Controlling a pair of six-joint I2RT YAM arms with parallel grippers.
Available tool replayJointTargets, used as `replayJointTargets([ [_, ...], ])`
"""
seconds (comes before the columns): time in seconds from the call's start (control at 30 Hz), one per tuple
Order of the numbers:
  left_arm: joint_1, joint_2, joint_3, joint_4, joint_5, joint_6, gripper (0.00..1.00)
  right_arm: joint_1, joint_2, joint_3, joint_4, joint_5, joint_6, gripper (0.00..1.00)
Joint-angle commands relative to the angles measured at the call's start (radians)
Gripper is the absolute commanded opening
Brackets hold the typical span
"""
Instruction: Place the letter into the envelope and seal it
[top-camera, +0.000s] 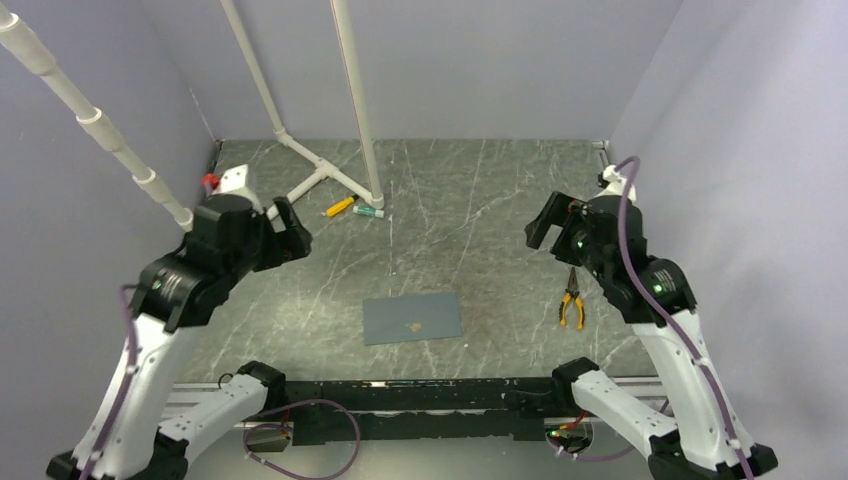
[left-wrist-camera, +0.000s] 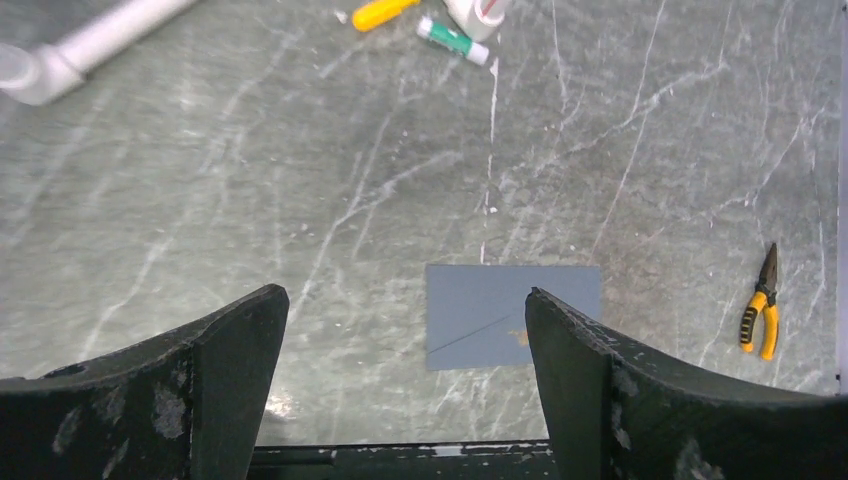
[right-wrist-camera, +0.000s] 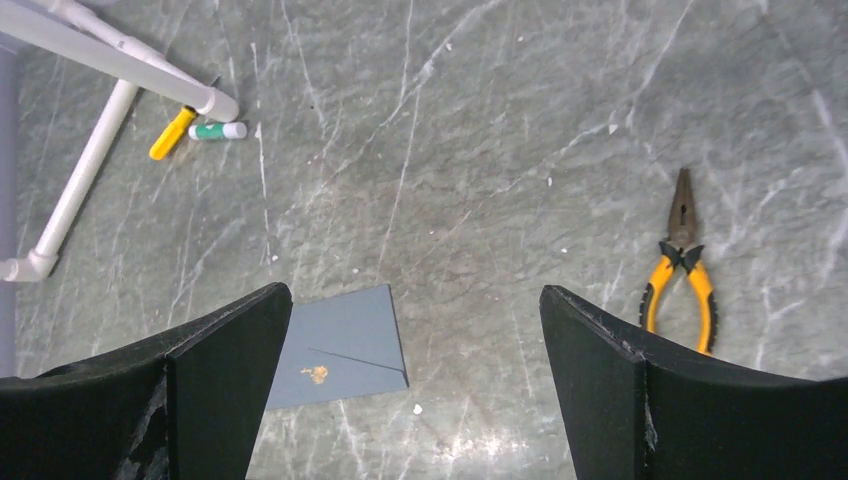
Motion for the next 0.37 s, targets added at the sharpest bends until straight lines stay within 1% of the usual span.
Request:
replayJointTargets([
  [0.0, -0.003, -0.081, 0.086, -0.132, -0.114, 0.062, 0.93, 0.000, -0.056, 0.094, -0.116, 0.030, -0.075, 1.00],
  [0.13, -0.003, -0.138, 0.126, -0.175, -0.186, 0.078, 0.93, -0.001, -0.086, 0.144, -0.151, 0.038, -0.072, 1.00],
  [0.33, -0.003, -0.203, 0.122, -0.174, -0.204, 0.090, 0.93, 0.000, -0.105, 0.145, -0.168, -0.021, -0.104, 1.00],
])
